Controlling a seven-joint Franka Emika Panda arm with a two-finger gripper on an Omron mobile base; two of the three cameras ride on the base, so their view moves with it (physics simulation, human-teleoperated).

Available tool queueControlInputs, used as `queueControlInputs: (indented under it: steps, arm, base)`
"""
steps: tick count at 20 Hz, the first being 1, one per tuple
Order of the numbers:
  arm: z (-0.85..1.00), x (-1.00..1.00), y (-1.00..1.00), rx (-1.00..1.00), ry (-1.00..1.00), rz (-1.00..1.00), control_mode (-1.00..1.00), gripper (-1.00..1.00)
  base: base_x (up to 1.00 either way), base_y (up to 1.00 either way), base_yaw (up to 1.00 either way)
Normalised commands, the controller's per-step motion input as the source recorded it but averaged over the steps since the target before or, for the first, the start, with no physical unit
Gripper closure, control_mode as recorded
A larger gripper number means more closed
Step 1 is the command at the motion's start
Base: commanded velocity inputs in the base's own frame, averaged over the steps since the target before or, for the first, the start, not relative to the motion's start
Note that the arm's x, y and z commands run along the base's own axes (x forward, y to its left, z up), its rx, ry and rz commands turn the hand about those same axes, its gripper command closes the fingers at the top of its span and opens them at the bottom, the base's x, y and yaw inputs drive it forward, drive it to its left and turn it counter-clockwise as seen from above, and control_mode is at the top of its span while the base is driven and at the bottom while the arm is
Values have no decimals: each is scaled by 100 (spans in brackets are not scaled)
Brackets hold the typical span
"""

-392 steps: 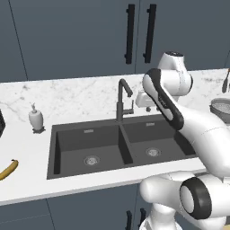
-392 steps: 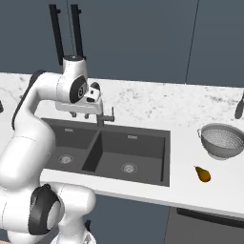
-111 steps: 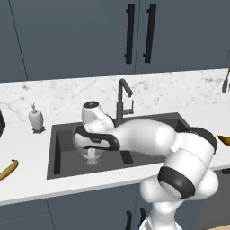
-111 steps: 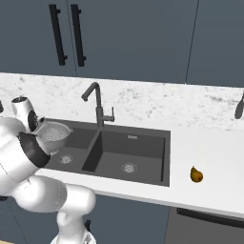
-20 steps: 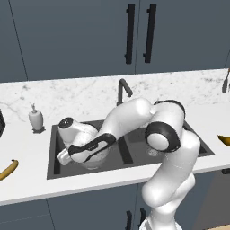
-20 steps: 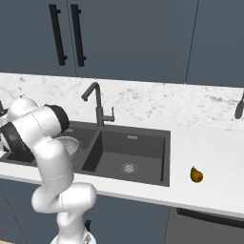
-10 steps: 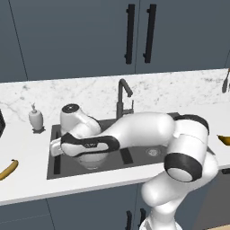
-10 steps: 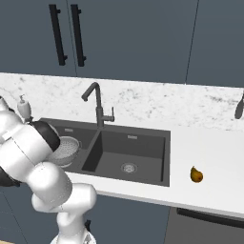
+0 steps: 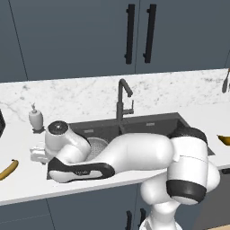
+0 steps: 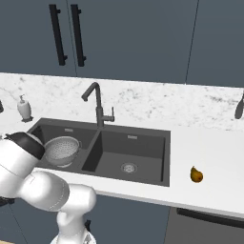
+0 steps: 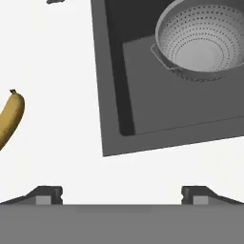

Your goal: Put the colander in the sink, put the banana, pear in the colander, and turn on the sink faucet and pour water over the colander.

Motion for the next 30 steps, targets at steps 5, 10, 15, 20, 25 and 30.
queueControlInputs:
  steps: [5,10,15,20,25,30]
  arm:
    - [78,-6,52,27,41,-34,-100,-100]
    - [13,0,52,5,18,-11,-100,-100]
    - [-45,0,50,-15,1,0,-100,-100]
    - [0,9,28,-4,4,0,-100,-100]
    - [-3,14,43,-9,10,0,-100,-100]
    - [0,18,32,-6,10,0,-100,-100]
  base:
    - [0,0,0]
    - [0,0,0]
    - [0,0,0]
    - [0,0,0]
    - [0,0,0]
    - [0,0,0]
